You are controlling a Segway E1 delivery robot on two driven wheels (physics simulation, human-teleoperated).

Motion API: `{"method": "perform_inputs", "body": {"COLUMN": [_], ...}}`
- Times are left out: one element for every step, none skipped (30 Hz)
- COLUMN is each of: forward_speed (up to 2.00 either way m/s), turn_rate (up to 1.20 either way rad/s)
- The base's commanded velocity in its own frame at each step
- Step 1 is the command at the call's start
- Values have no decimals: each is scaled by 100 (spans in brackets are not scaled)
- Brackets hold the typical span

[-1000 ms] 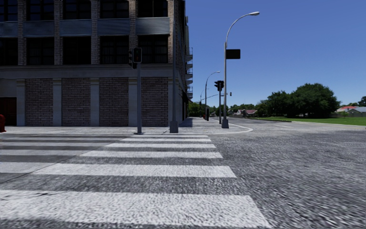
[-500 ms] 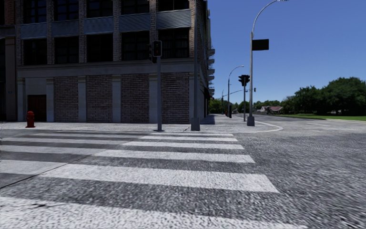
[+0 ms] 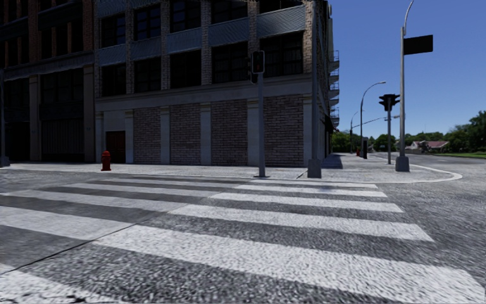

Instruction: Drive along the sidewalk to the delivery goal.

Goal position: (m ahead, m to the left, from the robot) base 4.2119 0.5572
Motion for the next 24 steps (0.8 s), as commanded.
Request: {"method": "perform_inputs", "body": {"forward_speed": [84,84,84,84,84,84,84,84,84,84,84,84,84,84,84,84,84,84,84,84,84,84,84,84], "turn_rate": [54,54,54,54,54,54,54,54,54,54,48,0,0,0,0,0,0,0,0,0,0,0,0,0]}}
